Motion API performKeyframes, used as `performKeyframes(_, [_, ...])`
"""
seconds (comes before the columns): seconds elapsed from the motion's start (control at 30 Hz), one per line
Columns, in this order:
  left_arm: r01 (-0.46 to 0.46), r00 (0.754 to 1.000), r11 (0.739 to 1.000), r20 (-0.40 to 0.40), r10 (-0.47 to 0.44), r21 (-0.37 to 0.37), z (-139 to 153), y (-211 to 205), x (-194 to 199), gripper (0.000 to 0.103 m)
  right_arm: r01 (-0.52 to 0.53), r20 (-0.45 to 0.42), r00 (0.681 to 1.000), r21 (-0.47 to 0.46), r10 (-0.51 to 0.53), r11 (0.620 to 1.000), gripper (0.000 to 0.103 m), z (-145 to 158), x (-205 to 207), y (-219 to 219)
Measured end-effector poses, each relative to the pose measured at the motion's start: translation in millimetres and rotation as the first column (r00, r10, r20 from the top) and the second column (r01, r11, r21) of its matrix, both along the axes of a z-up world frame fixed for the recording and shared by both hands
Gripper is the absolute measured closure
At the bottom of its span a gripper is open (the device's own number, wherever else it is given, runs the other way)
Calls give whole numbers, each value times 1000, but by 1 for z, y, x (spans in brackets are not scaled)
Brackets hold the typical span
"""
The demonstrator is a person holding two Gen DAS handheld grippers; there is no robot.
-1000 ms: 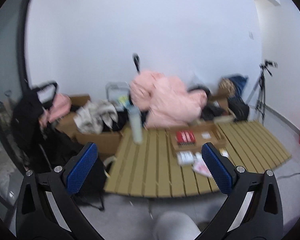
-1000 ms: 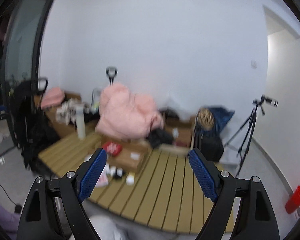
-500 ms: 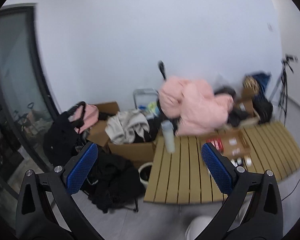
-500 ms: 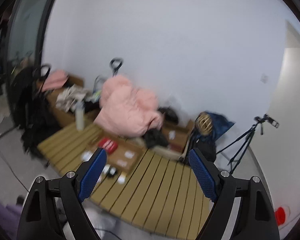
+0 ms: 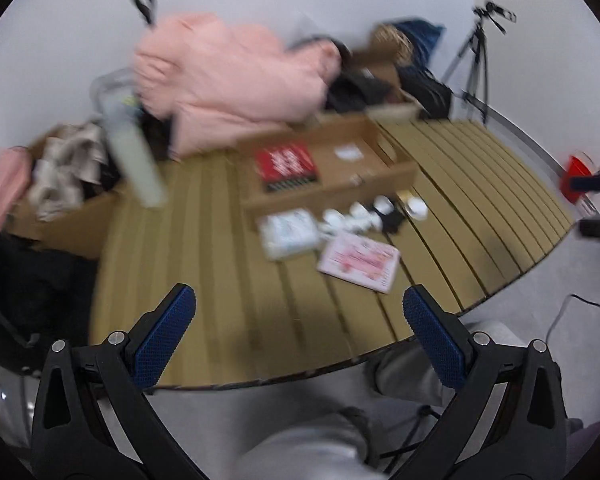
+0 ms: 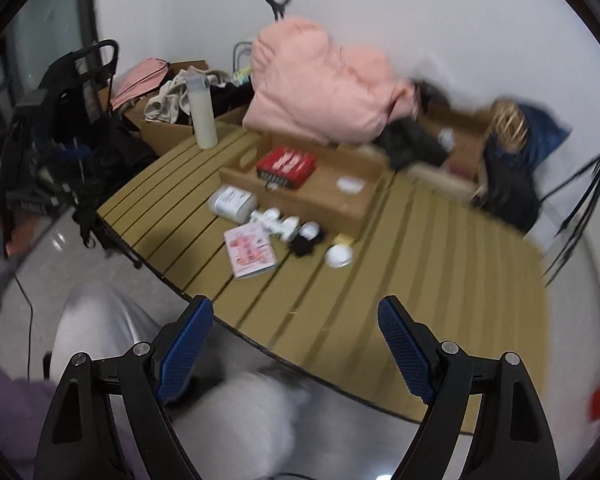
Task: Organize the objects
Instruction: 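Withdraw the right gripper from the tray, then grasp the pink card pouch with the right gripper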
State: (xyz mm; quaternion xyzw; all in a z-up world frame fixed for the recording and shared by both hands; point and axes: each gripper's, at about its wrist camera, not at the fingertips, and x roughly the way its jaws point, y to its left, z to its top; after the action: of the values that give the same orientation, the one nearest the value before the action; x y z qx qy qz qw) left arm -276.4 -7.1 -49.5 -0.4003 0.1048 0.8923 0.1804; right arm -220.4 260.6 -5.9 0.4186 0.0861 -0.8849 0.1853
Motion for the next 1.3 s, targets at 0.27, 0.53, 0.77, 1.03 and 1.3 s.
performKeyframes(0.27, [3,991,999,134,-9,41,-112,60,-90,6,169,174,975,-181,-138,969,34,-137,-97,-48])
performKeyframes(0.53, [32,978,996,203,-47,77,-155,60,-111,13,229,275,948,-245,-159,942,68,-205,-137,-77])
performKeyframes(0.77, [26,954,984,291,-78,179,-155,59,-104,54,248,264,947,-245,-181,937,73,-208,-143,-82])
performKeyframes(1.03, [30,948,986,308,-81,166,-158,65,-82,55,291,233,941,-197,-244,936,73,-204,-140,-62])
performKeyframes(1.3, [7,960,991,277,-43,131,-155,70,-72,70,246,282,944,-255,-171,935,74,-211,-151,-59])
